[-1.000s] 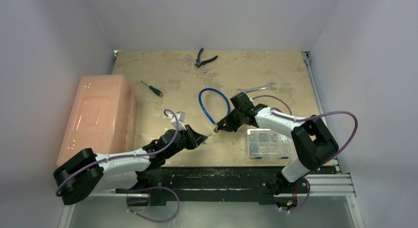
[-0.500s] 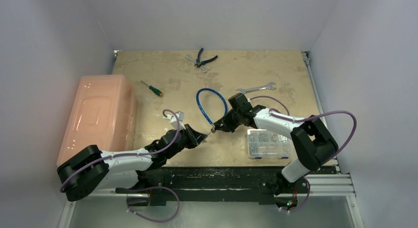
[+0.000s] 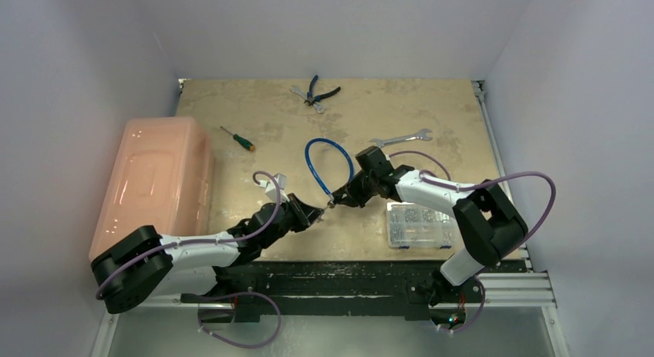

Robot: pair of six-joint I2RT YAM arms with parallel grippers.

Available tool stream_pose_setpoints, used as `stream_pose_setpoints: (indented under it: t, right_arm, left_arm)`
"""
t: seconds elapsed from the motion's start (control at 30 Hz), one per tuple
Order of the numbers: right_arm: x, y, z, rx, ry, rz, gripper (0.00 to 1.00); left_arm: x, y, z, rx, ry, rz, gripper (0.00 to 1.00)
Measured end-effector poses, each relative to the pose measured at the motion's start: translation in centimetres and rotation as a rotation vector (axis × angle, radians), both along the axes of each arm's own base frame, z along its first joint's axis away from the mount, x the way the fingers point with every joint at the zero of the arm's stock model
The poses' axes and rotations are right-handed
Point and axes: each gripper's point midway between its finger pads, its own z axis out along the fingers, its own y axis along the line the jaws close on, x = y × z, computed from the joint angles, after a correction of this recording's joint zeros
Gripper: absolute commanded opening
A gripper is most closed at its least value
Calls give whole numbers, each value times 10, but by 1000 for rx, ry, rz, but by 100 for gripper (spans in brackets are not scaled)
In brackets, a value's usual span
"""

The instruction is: Unlock with the key

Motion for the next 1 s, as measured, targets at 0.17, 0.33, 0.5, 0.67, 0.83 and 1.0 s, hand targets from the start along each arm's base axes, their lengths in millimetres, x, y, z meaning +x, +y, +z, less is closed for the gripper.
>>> stream_pose_setpoints:
  t: [0.17, 0.33, 0.5, 0.67, 0.83, 1.0]
  right_arm:
    - [1, 1, 1, 4, -2, -1, 0]
    - [1, 2, -1, 8, 2, 1, 0]
    - [1, 3, -1, 15, 4, 5, 0]
    - [2, 4, -1, 19, -2, 4, 0]
    - [4, 3, -1, 13, -11, -6, 0]
    - [6, 1, -2, 4, -17, -14, 0]
  left_arm:
    - [1, 0, -4, 3, 14, 11, 0]
    - [2, 0, -5, 0, 14, 13, 0]
    - [2, 0, -6, 3, 15, 17, 0]
    - [4, 1, -6, 3, 22, 33, 0]
    - [7, -1, -8, 8, 37, 49, 0]
    - [10, -2, -10, 10, 60, 65, 0]
